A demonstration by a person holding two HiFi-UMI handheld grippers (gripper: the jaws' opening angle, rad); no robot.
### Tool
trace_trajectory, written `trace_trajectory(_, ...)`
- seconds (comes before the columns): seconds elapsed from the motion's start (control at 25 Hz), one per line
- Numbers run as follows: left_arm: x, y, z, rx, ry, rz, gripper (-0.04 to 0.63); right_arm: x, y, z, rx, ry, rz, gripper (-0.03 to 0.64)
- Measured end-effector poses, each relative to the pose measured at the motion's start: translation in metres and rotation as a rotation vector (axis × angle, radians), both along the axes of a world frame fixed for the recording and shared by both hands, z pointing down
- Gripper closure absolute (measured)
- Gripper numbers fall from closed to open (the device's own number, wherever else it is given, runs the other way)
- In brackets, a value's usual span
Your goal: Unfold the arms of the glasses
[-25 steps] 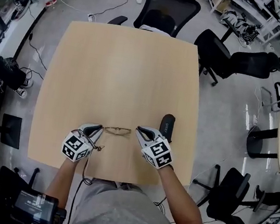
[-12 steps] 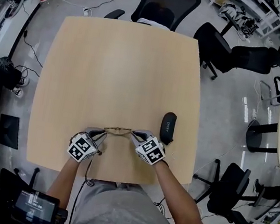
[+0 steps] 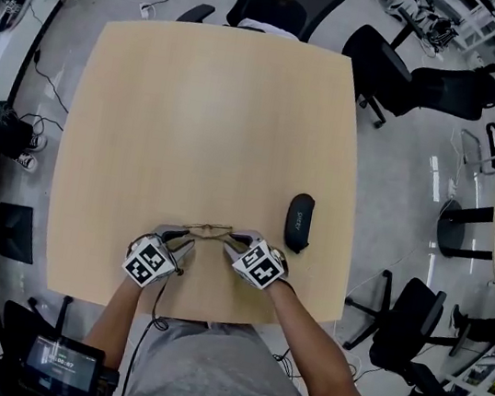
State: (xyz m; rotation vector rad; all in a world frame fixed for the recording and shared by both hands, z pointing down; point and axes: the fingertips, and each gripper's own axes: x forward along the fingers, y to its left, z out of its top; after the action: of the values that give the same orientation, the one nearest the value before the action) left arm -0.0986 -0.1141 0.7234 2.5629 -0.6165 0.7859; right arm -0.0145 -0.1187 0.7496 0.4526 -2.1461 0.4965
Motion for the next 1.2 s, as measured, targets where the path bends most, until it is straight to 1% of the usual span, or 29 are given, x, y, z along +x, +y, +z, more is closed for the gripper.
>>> trace_trajectory(0.16,0.004,0.000,0.005,-0.004,-0.011,0.011,0.529,0.000,-0.002,0.008,0.011,0.032,-0.012,0.551)
trace_trajectory(0.36,0.002,0.004,0.020,-0.009,-0.048,0.003,0.535,0.001,-0.002,0.013,0.025,0.061,-0.024,0.561)
trace_trajectory(0.44,0.002,0.001,0.018,-0.010,-0.042,-0.015,0.559,0.001,-0.001,0.013,0.033,0.068,-0.033,0.568)
trace_trajectory(0.52,0.000,0.000,0.015,-0.019,-0.039,-0.027,0.565,0.000,0.000,0.013,0.043,0.073,-0.046,0.575)
trace_trajectory(0.64,0.000,0.001,0.018,-0.020,-0.036,-0.036,0.566,-0.002,0.002,0.011,0.053,0.083,-0.063,0.588)
trace_trajectory(0.88,0.001,0.001,0.014,-0.049,-0.048,-0.050,0.568,-0.001,0.008,0.010,0.057,0.106,-0.074,0.591)
trace_trajectory(1.2,0.006,0.010,0.015,-0.085,-0.024,-0.096,0.571,-0.007,0.029,0.007,0.049,0.110,-0.098,0.592)
